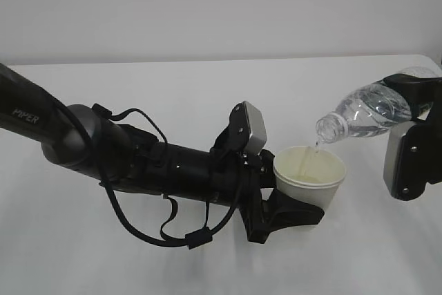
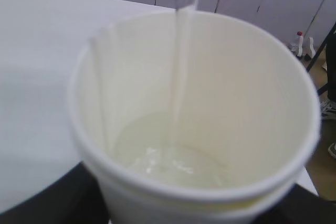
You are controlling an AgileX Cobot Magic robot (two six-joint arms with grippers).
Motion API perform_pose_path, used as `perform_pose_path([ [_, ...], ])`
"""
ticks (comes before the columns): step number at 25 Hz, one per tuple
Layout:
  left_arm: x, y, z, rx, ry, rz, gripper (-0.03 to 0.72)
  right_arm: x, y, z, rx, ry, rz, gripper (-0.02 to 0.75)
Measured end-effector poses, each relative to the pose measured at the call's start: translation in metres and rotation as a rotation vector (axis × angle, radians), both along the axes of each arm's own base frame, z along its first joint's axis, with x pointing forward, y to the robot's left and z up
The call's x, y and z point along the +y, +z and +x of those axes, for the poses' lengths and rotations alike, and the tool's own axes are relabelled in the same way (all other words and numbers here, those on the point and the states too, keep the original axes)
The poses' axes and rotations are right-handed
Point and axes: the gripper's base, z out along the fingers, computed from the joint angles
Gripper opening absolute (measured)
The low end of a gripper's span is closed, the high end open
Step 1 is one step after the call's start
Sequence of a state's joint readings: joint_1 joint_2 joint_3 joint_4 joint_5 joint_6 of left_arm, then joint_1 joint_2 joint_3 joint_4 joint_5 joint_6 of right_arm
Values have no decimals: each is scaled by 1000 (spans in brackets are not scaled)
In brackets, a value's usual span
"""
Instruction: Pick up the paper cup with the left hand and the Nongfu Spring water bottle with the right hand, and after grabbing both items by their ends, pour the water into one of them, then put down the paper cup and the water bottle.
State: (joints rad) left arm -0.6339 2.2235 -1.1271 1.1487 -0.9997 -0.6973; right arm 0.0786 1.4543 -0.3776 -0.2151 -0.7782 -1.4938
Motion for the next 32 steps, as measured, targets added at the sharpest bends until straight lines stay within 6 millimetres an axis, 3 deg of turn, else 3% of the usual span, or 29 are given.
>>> perform_pose_path([
  [32,0,0,0,0,0,0,446,0,0,0,-2,1,-2,374],
])
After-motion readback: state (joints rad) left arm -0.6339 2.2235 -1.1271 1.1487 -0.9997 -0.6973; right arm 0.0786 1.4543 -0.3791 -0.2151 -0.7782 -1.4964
